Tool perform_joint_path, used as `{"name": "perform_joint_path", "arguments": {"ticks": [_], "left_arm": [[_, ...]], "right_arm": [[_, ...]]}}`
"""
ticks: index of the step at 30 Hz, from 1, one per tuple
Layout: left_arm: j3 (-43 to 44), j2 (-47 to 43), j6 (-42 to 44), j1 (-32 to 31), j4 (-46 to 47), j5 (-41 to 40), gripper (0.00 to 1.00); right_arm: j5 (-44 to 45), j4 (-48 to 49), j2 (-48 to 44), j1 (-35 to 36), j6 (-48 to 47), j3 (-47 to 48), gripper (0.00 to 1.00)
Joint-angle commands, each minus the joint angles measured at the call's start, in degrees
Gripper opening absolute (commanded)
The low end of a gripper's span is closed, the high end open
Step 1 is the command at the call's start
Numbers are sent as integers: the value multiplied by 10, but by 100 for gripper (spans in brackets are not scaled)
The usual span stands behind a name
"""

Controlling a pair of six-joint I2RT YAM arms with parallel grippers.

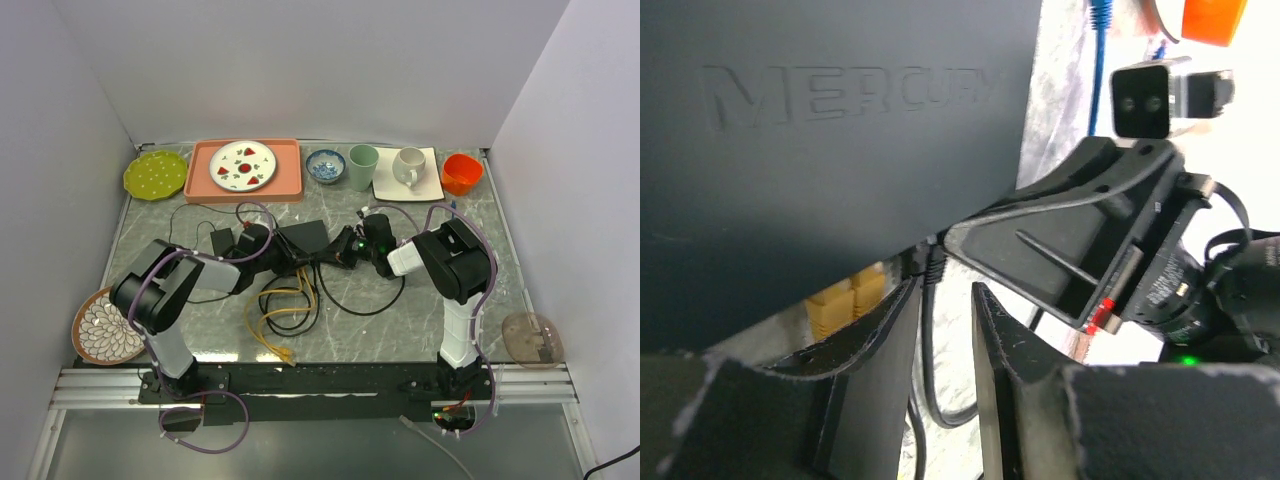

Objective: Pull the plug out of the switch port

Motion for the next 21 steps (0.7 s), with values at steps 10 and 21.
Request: {"name": "perform_joint_path", "arguments": {"ticks": [10, 21], "left_arm": [[29, 24, -5, 0, -22, -16, 34], [25, 0, -3, 0, -29, -27, 34]], "right_arm": [[16, -52, -7, 7, -51, -51, 0], [79, -138, -154, 7, -98, -84, 0]]}}
